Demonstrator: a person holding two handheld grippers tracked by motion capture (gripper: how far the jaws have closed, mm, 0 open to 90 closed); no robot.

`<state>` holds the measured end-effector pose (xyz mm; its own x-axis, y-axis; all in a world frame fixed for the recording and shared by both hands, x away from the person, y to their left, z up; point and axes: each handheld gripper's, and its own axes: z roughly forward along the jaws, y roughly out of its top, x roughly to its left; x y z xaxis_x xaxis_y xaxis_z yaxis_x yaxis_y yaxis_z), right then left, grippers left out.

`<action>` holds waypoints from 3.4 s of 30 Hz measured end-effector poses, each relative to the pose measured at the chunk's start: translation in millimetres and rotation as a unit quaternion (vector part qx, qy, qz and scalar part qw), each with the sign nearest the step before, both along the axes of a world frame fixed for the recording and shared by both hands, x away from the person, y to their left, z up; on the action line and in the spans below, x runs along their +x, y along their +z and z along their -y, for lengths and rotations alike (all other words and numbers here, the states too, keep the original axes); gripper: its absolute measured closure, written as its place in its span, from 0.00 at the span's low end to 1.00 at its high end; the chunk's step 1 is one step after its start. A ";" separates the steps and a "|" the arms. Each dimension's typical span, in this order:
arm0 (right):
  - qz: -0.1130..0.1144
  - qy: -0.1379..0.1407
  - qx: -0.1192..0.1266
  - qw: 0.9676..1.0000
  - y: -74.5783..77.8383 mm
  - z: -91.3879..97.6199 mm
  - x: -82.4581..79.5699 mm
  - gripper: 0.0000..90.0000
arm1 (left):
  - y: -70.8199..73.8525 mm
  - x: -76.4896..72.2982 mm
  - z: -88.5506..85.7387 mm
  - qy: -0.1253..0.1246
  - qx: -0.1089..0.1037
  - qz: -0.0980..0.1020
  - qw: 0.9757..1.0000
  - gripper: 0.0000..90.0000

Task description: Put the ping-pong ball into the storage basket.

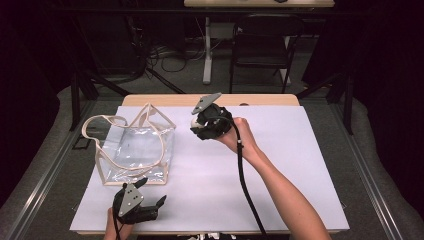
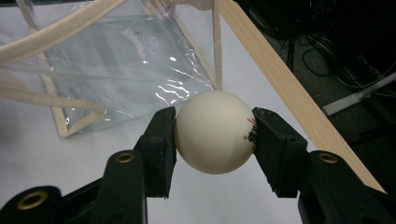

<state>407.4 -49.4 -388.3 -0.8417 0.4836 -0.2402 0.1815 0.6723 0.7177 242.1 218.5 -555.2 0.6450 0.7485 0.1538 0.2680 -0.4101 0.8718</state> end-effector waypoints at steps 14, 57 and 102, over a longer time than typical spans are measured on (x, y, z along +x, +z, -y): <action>0.001 0.008 0.006 1.000 6.0 -14.6 4.2 0.57 | -0.3 0.7 0.0 -0.001 -0.001 -0.001 1.000 0.18; 0.017 0.038 0.009 0.999 24.8 -49.1 -2.5 0.57 | 0.1 0.6 0.1 0.000 -0.001 0.001 1.000 0.18; 0.022 0.074 0.015 0.997 34.0 -84.0 -14.3 0.57 | 0.1 0.5 -0.8 0.001 -0.004 0.001 1.000 0.18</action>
